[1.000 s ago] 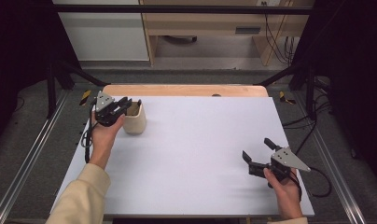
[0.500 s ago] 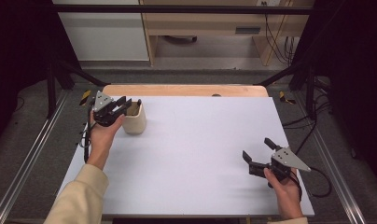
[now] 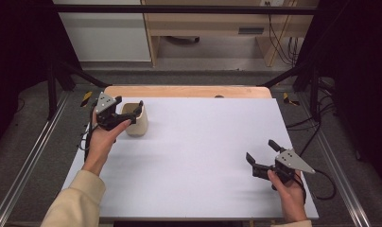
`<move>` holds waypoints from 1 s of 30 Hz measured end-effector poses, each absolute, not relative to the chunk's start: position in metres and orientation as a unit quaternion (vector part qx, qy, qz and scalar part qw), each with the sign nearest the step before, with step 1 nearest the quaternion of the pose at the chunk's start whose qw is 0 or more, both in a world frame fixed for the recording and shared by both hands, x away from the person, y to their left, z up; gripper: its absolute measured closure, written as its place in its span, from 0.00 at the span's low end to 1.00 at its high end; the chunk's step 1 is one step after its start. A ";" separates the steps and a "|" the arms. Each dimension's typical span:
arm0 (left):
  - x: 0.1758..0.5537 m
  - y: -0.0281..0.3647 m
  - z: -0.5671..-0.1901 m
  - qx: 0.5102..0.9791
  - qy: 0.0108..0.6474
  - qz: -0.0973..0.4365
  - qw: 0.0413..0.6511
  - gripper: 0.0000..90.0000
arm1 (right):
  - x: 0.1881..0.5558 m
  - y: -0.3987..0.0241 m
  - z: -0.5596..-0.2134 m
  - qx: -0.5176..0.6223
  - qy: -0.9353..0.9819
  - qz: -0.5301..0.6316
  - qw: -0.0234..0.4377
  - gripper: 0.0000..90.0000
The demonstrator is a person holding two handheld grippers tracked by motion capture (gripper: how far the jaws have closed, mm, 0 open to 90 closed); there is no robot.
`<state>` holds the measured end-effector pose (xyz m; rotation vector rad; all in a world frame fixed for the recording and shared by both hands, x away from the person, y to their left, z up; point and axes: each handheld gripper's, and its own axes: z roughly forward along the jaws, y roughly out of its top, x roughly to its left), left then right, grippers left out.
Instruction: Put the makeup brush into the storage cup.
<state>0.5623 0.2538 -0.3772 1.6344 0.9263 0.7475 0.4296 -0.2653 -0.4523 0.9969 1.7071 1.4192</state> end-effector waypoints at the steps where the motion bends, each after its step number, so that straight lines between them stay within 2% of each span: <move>1: 0.561 0.253 -0.376 0.687 0.387 0.311 0.531 0.06 | 0.430 -0.265 -0.452 0.384 0.658 0.547 0.347 0.05; 7: 0.554 0.250 -0.368 0.687 0.384 0.303 0.537 0.02 | 0.429 -0.265 -0.452 0.385 0.657 0.549 0.345 0.05; 30: 0.527 0.227 -0.353 0.726 0.310 0.270 0.551 0.02 | 0.428 -0.267 -0.451 0.387 0.655 0.549 0.346 0.05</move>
